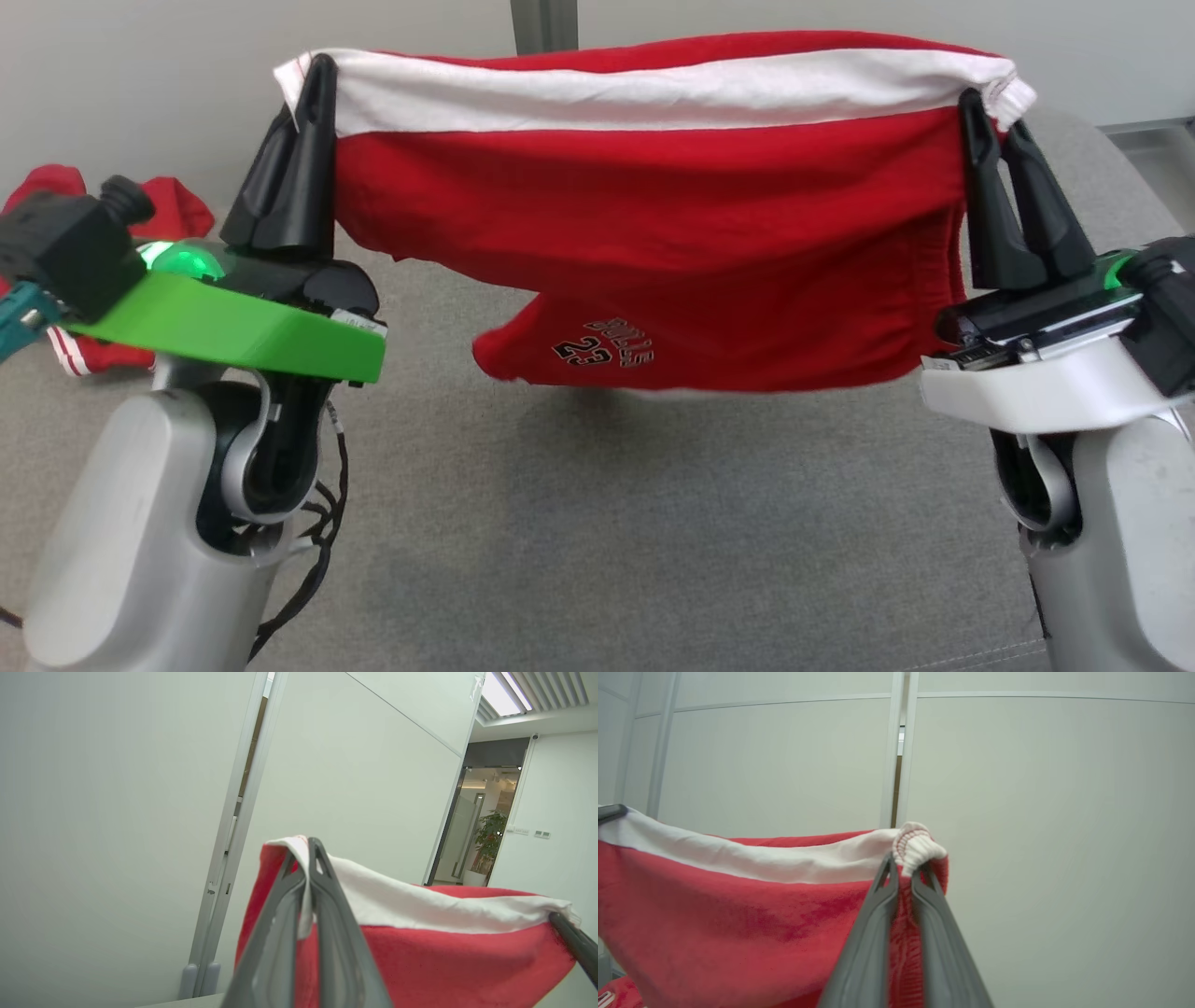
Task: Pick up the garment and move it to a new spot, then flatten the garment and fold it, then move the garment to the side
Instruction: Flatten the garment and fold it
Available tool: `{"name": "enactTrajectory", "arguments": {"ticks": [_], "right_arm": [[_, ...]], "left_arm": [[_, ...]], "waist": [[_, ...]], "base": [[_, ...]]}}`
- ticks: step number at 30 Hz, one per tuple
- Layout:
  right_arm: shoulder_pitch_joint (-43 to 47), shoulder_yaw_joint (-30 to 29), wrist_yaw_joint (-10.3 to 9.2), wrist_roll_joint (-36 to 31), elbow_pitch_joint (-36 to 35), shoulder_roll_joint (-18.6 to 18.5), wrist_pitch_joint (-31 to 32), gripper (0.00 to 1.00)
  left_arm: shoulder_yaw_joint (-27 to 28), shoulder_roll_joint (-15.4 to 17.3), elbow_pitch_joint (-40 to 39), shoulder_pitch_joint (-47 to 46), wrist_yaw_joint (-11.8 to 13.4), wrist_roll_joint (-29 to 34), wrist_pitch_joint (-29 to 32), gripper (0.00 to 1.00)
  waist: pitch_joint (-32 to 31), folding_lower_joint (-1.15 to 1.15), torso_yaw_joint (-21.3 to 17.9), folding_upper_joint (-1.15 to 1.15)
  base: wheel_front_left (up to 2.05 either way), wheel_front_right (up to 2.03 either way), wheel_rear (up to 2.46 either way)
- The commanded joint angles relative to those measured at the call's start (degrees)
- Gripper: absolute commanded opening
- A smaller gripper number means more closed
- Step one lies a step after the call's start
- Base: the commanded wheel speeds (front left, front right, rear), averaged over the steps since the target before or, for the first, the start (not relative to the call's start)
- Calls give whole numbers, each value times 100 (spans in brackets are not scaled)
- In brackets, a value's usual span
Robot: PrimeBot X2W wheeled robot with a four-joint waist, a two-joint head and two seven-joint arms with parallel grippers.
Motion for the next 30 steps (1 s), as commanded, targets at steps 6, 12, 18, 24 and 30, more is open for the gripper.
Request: {"name": "enactTrajectory", "arguments": {"ticks": [6,12,18,24,30], "right_arm": [[363,-21,-8,-97,-1409,3,454,0],[495,36,-8,-60,-1664,41,799,0],[-45,188,-8,236,-870,124,743,0],[-1691,223,-8,72,874,64,224,0],[-3608,-198,-10,-82,2831,338,-444,0]], "left_arm": [[120,332,-1340,113,395,102,506,0],[189,469,-1536,95,584,68,792,0],[213,553,-879,-352,456,132,815,0],[8,574,452,-1594,95,564,735,0],[284,197,1895,-3054,9,708,-42,0]], "waist": [[-365,0,-283,0],[-123,0,-274,0],[595,0,-208,0],[1442,0,-171,0],[2080,0,-129,0]], "base": [[0,0,0],[0,0,0],[0,0,0],[0,0,0],[0,0,0]]}}
